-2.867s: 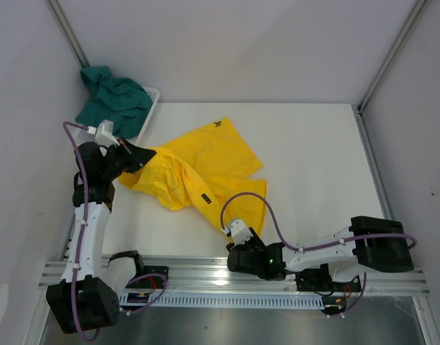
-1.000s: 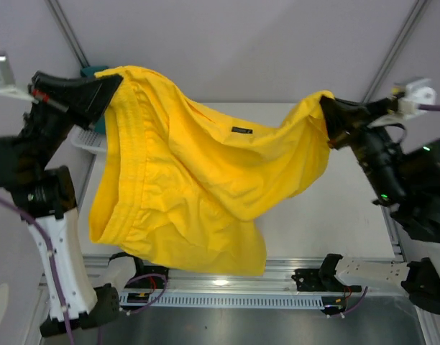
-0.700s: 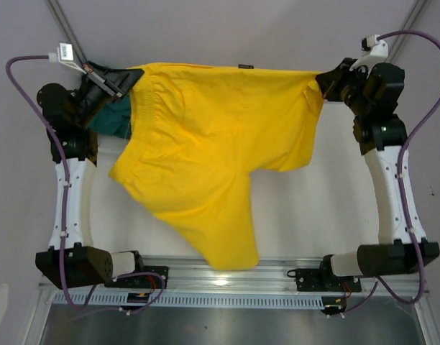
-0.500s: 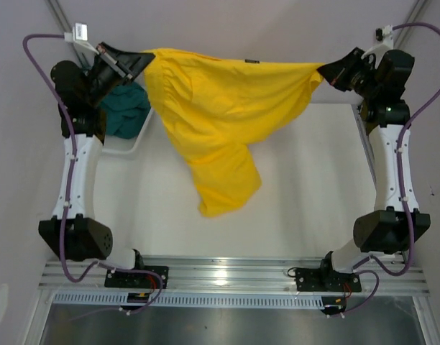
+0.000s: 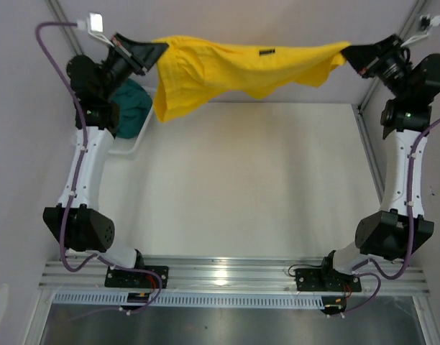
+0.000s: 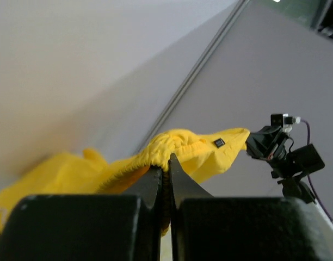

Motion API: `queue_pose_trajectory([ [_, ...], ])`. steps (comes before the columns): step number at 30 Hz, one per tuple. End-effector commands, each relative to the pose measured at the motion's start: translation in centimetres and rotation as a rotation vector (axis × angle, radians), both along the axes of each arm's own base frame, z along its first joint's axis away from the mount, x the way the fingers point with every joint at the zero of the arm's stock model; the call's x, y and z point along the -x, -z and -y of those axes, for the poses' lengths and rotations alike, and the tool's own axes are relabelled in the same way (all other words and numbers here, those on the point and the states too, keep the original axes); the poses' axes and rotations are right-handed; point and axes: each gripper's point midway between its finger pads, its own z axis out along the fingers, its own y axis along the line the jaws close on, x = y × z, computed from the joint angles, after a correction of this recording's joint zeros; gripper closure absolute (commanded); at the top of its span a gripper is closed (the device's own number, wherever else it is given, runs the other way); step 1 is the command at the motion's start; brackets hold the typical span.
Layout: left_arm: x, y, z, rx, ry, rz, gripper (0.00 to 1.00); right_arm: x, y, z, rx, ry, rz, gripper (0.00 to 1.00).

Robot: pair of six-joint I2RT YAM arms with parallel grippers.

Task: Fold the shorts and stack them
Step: Flatten the shorts out

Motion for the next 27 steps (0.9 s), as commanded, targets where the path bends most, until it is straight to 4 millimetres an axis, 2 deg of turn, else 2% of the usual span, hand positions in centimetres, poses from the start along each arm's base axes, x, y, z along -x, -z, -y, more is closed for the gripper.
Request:
queue_pose_trajectory([
  [1, -1.2, 8.4, 0.4, -0.031, -0.012, -0.064, 1.0, 0.0, 6.9, -1.1, -0.029, -0.075, -0.106, 1.0],
  [2, 0.7, 7.9, 0.9, -0.032, 0.006, -0.025, 1.0, -0.5, 11.5, -1.0, -0.051, -0.073, -0.179, 1.0],
  [3, 0.8, 11.4, 1.2, -0.041, 0.011, -0.083, 1.0, -0.1, 13.1, -0.8, -0.064, -0.056, -0.202, 1.0],
  [4, 1.1, 14.8, 1.5, -0.052, 0.006, -0.123, 1.0, 1.6, 13.1, -1.1, -0.053, -0.043, -0.164, 1.0],
  [5, 2.1, 15.6, 2.4, -0.084, 0.005, -0.097, 1.0, 2.2, 14.8, -1.2, -0.058, -0.032, -0.187, 1.0],
  [6, 3.7, 17.9, 2.8, -0.102, -0.002, -0.121, 1.0, 2.4, 19.5, -1.4, -0.082, -0.01, -0.279, 1.0],
  [7, 3.9, 21.3, 2.8, -0.131, -0.04, -0.155, 1.0, 3.8, 20.2, -1.9, -0.052, 0.007, -0.263, 1.0],
  [8, 5.1, 24.3, 4.1, -0.149, -0.02, -0.199, 1.0, 4.1, 21.8, -1.7, -0.056, 0.046, -0.295, 1.0],
  [9, 6.4, 24.3, 4.4, -0.15, -0.022, -0.172, 1.0, 4.7, 25.3, -2.0, -0.062, 0.061, -0.369, 1.0],
  [10, 7.1, 24.8, 4.6, -0.153, -0.018, -0.162, 1.0, 5.8, 25.4, -2.1, -0.059, 0.077, -0.35, 1.0],
  [11, 8.2, 28.3, 5.0, -0.164, -0.009, -0.213, 1.0, 6.0, 26.5, -1.7, -0.06, 0.11, -0.367, 1.0],
  [12, 8.9, 28.7, 5.1, -0.158, -0.008, -0.206, 1.0, 6.4, 27.5, -1.5, -0.06, 0.136, -0.386, 1.0],
  [13, 10.2, 27.9, 5.0, -0.144, -0.007, -0.161, 1.0, 7.0, 29.5, -0.9, -0.06, 0.167, -0.437, 1.0],
  [14, 11.5, 31.1, 5.1, -0.15, -0.006, -0.209, 1.0, 7.5, 29.3, 0.0, -0.037, 0.233, -0.413, 1.0],
  [15, 12.4, 31.2, 5.0, -0.144, -0.011, -0.195, 1.0, 7.8, 30.0, 0.7, -0.029, 0.277, -0.426, 1.0],
  [16, 14.1, 31.6, 4.7, -0.137, -0.019, -0.171, 1.0, 8.2, 31.4, 1.3, -0.024, 0.316, -0.469, 1.0],
  [17, 15.0, 32.0, 4.9, -0.139, -0.028, -0.161, 1.0, 8.4, 31.4, 2.3, -0.018, 0.381, -0.457, 1.0],
  [18, 16.0, 33.6, 4.9, -0.148, -0.028, -0.179, 1.0, 8.6, 32.0, 2.9, -0.007, 0.419, -0.471, 1.0],
  [20, 18.4, 34.5, 5.2, -0.144, -0.005, -0.157, 1.0, 8.7, 33.5, 4.4, -0.007, 0.508, -0.513, 1.0],
  [21, 19.0, 37.0, 5.0, -0.162, -0.011, -0.206, 1.0, 8.8, 34.1, 4.9, -0.001, 0.533, -0.533, 1.0],
  [23, 20.7, 37.2, 5.3, -0.144, 0.023, -0.195, 1.0, 8.7, 35.0, 5.4, 0.012, 0.556, -0.55, 1.0],
  [25, 21.9, 39.6, 5.6, -0.159, 0.055, -0.232, 1.0, 8.5, 35.6, 5.8, 0.014, 0.568, -0.561, 1.0],
  [26, 22.5, 39.6, 5.9, -0.157, 0.073, -0.222, 1.0, 8.4, 35.8, 6.0, 0.015, 0.581, -0.563, 1.0],
  [27, 22.7, 40.7, 5.9, -0.168, 0.067, -0.243, 0.99, 8.2, 36.1, 6.1, 0.014, 0.583, -0.572, 1.0],
])
